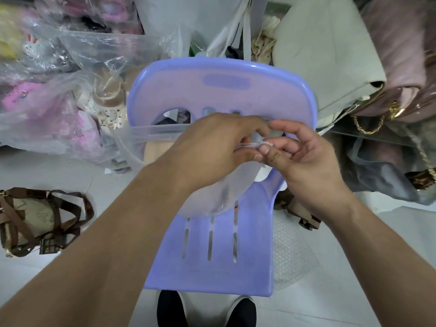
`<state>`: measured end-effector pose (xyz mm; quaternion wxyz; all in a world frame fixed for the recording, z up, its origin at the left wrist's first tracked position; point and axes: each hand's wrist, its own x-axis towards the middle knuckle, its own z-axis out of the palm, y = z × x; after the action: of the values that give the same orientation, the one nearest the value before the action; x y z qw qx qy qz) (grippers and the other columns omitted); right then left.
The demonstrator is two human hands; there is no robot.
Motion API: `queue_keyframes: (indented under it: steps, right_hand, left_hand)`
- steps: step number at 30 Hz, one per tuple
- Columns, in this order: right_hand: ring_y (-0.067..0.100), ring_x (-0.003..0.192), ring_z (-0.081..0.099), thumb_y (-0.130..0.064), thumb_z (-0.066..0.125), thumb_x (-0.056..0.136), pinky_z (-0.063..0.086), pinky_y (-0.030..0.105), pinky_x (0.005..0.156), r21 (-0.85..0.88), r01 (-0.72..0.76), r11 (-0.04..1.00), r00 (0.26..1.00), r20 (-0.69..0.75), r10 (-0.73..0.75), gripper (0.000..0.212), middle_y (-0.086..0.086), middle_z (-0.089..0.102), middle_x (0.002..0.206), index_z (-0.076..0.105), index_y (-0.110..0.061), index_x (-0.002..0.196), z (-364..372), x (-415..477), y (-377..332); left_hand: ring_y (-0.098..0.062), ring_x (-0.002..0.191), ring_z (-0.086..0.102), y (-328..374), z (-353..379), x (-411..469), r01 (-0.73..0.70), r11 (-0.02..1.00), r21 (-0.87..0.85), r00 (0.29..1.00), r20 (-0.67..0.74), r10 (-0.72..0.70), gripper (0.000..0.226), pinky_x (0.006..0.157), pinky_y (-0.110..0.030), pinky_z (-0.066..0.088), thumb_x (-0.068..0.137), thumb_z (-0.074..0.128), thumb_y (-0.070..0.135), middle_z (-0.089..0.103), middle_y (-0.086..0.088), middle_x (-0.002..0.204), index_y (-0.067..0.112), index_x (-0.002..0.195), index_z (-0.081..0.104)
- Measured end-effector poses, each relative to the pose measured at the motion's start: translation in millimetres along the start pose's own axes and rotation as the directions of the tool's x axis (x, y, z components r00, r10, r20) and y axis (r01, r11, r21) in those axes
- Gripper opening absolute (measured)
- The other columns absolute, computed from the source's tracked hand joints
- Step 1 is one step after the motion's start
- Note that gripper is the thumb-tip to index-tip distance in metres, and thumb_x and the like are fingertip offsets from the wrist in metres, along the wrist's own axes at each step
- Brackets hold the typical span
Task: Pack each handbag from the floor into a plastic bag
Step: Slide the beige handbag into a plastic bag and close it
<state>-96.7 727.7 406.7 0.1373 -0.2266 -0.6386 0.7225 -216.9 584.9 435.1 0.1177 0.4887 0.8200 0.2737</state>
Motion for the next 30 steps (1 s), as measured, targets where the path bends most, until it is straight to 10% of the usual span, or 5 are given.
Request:
queue_keyframes:
  steps: [9,23,27,30]
  right_hand:
    - [0.014,0.077,0.076,0.006,0.070,0.089,0.061,0.024,0.076,-0.043,-0.012,0.999,0.997,-0.075,0.008,0.014,0.003,0.080,0.085,0.072,-0.007,0.094,-11.4,-8.7,3.3]
    - [0.010,0.072,0.066,0.000,0.068,0.095,0.056,0.021,0.075,-0.284,0.098,0.954,0.993,-0.032,-0.112,0.021,-0.008,0.074,0.076,0.072,-0.020,0.090,1.2,-0.8,0.8]
    - [0.021,0.080,0.065,0.000,0.063,0.098,0.056,0.039,0.086,-0.249,0.034,0.968,0.999,-0.011,-0.037,0.017,0.008,0.069,0.084,0.068,-0.015,0.092,8.1,-0.5,2.3]
    - [0.041,0.092,0.069,0.005,0.055,0.100,0.053,0.056,0.095,-0.180,-0.056,0.982,0.998,-0.014,0.054,0.020,0.020,0.066,0.086,0.064,-0.012,0.094,10.5,2.6,-2.7]
  left_hand:
    - [-0.002,0.084,0.064,1.9,22.2,-3.4,0.059,0.968,-0.242,0.990,-0.113,-0.088,0.015,0.077,-0.035,0.054,0.091,0.068,0.043,0.068,0.019,0.084,0.033,0.098,0.076]
    - [-0.029,0.095,0.056,-10.5,19.0,-17.2,0.075,0.964,0.254,0.957,-0.291,0.002,0.016,0.078,-0.040,0.043,0.094,0.053,0.033,0.063,0.003,0.098,0.023,0.094,0.066]
    - [-0.028,0.093,0.059,-22.3,15.7,-18.4,0.019,0.957,0.291,0.967,-0.249,0.057,0.026,0.105,-0.044,0.039,0.096,0.042,0.033,0.065,0.001,0.088,0.019,0.092,0.063]
    - [-0.028,0.076,0.057,-19.3,13.7,-17.9,0.001,0.961,0.275,0.978,-0.203,0.057,0.025,0.068,-0.034,0.046,0.097,0.040,0.034,0.063,0.001,0.077,0.020,0.091,0.060]
